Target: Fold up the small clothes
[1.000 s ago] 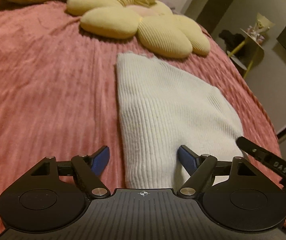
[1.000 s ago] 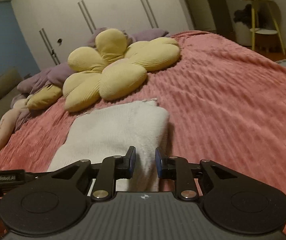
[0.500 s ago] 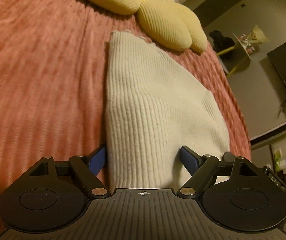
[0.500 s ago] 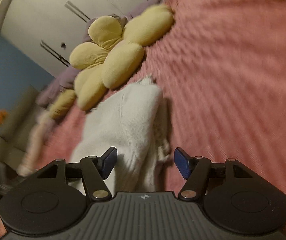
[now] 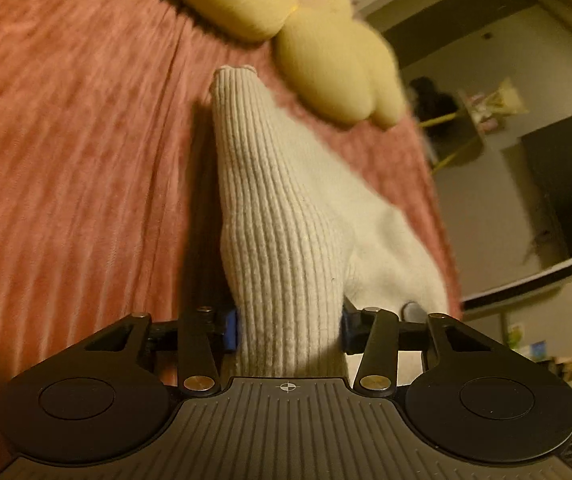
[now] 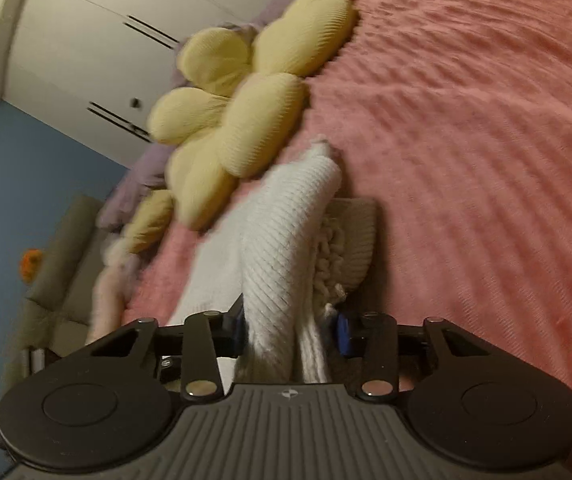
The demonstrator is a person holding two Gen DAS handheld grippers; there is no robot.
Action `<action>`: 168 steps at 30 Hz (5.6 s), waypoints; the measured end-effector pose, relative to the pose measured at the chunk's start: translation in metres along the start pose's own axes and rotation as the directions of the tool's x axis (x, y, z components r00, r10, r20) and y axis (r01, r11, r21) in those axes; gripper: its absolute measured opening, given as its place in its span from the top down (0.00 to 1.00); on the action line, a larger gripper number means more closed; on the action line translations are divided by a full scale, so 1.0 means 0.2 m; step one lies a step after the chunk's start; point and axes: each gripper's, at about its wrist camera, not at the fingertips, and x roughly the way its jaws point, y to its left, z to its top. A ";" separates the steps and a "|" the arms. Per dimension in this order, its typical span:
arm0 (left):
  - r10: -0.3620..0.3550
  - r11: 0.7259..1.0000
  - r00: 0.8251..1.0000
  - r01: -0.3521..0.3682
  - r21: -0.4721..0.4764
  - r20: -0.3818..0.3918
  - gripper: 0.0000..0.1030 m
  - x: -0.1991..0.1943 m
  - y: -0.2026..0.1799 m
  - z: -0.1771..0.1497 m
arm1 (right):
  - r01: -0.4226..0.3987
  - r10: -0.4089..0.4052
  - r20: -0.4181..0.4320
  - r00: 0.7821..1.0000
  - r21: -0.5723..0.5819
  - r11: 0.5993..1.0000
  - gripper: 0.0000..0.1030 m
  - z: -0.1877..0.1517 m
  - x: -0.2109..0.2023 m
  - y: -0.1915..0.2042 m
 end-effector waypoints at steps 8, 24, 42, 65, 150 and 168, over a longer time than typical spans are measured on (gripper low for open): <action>0.246 0.968 0.968 -0.249 0.043 0.059 0.37 -0.40 0.14 -0.23 | -0.100 0.096 -0.143 0.985 -0.020 0.995 0.62 -0.31 -0.05 0.25; 0.296 0.949 0.938 -0.311 0.058 0.177 0.22 -0.77 0.18 -0.80 | 0.086 -0.088 -0.003 0.996 -0.150 0.985 0.66 -0.82 -0.57 0.42; 0.427 0.886 0.873 -0.456 0.085 0.234 0.15 -0.84 0.12 -0.74 | 0.306 -0.329 0.049 0.943 -0.516 0.800 0.77 -0.98 -0.41 0.63; 0.502 0.800 0.772 -0.586 0.131 0.389 0.06 -0.10 0.03 -0.12 | 0.522 -0.445 0.273 0.853 -0.494 0.696 0.74 -0.53 0.37 0.69; 0.621 0.707 0.757 -0.652 0.274 0.203 0.00 -0.82 -0.09 -0.99 | 0.502 -0.566 0.053 0.823 -0.534 0.680 0.04 -1.11 -0.49 0.86; 0.638 0.686 0.757 -0.641 0.345 0.139 0.00 -0.78 -0.18 -0.95 | 0.542 -0.661 -0.022 0.750 -0.552 0.634 0.04 -1.08 -0.47 0.91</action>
